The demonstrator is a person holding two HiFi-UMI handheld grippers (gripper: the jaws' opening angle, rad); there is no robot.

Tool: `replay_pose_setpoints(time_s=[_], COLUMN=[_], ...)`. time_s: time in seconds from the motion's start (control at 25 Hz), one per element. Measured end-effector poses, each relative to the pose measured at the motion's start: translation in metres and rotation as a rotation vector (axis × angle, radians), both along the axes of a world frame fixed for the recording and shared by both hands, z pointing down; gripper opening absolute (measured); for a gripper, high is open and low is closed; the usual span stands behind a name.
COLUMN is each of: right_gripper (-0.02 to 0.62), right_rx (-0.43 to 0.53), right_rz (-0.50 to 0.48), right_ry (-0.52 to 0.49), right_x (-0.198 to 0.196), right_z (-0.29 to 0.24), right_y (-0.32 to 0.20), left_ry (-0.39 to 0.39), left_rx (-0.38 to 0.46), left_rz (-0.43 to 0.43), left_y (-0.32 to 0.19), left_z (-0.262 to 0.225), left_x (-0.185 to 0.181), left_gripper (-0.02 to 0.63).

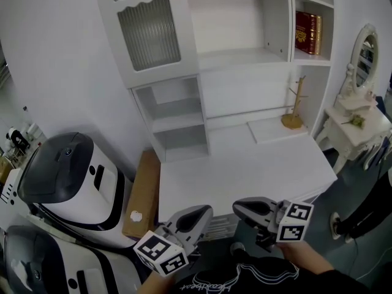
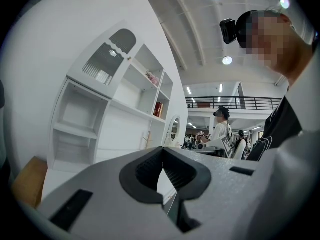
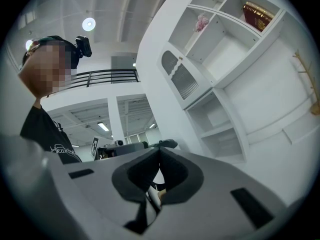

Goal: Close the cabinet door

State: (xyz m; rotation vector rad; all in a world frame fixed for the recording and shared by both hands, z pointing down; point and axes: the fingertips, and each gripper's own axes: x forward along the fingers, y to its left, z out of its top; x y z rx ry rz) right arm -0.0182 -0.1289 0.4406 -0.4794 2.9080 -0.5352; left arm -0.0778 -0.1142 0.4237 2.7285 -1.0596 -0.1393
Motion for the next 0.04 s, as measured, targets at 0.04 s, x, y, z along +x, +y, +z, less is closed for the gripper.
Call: replay_pose_setpoints(time_s=[0.04], right_gripper=[0.006], right_rx=[0.001], right_rz=[-0.001], right_ry=[0.000], right_x=[-0.0017], right_z=[0.0009], right_y=[0.0006], left_ry=[-0.003], left_rx=[-0.001], left_rz=[0.000], left_y=[0.0002], left_z=[0.0012], left_x=[-0.0008], left_gripper=[0.005])
